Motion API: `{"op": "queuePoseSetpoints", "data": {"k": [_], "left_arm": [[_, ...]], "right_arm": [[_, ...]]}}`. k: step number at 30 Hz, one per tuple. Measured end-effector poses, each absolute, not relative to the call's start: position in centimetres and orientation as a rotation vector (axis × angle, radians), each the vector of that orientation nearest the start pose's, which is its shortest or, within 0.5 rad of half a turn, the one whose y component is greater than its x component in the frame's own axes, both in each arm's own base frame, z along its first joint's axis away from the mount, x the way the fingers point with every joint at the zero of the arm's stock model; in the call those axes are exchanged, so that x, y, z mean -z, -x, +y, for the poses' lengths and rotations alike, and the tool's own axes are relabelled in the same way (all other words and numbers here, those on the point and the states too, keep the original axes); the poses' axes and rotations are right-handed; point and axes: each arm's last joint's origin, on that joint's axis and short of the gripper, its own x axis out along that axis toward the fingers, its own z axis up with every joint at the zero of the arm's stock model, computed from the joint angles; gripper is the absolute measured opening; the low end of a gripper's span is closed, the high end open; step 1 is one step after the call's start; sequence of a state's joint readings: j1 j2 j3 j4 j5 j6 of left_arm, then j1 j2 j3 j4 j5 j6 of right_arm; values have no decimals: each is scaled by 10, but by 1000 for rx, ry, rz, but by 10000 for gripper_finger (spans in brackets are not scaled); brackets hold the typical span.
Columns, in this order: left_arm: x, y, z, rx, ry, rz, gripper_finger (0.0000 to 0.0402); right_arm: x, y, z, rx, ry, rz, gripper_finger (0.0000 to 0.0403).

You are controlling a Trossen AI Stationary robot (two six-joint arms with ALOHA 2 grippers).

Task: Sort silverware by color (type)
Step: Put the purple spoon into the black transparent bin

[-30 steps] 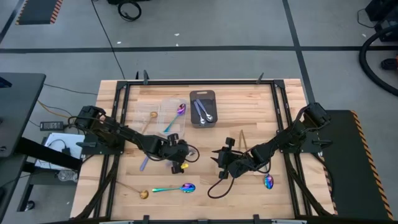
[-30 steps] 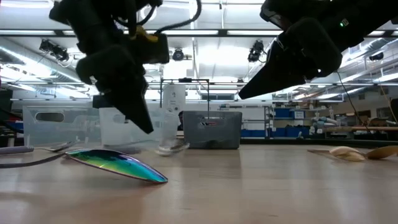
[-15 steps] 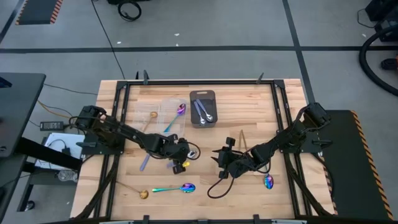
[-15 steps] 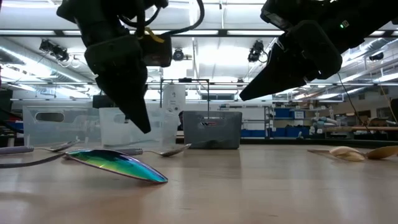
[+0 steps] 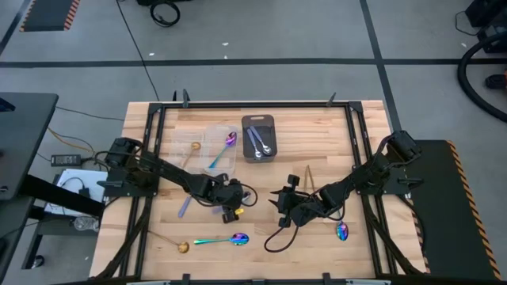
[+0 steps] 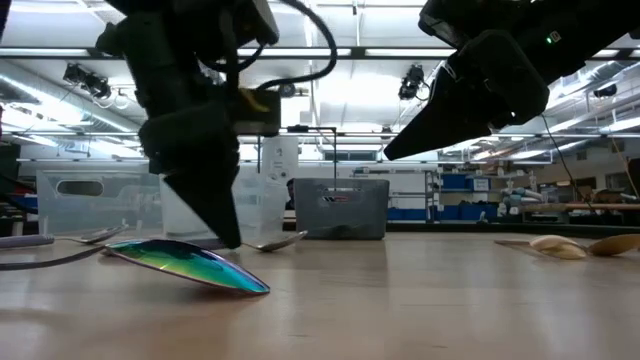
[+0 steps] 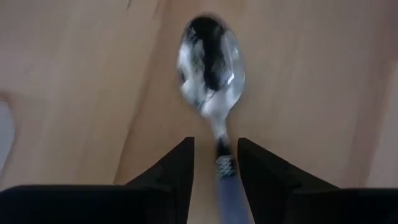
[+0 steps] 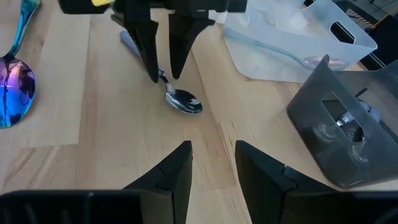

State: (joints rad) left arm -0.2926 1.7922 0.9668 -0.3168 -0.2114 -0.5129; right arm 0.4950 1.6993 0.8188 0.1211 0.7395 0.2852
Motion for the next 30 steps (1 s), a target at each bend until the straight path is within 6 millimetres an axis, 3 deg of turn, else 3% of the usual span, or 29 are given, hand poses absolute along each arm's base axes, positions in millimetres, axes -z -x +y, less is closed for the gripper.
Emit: {"op": "queuePoseSetpoints", "data": {"k": [6, 12, 30], "left_arm": [[-122, -316, -91, -200, 156, 1145, 107], [-115, -315, -94, -135, 80, 1187, 25], [-132, -310, -91, -120, 7, 1148, 10]], "right_arm": [[-153, -291, 135, 316, 166, 578, 132], [-153, -291, 135, 316, 166, 578, 132], [-153, -291, 135, 316, 167, 579, 132]]}}
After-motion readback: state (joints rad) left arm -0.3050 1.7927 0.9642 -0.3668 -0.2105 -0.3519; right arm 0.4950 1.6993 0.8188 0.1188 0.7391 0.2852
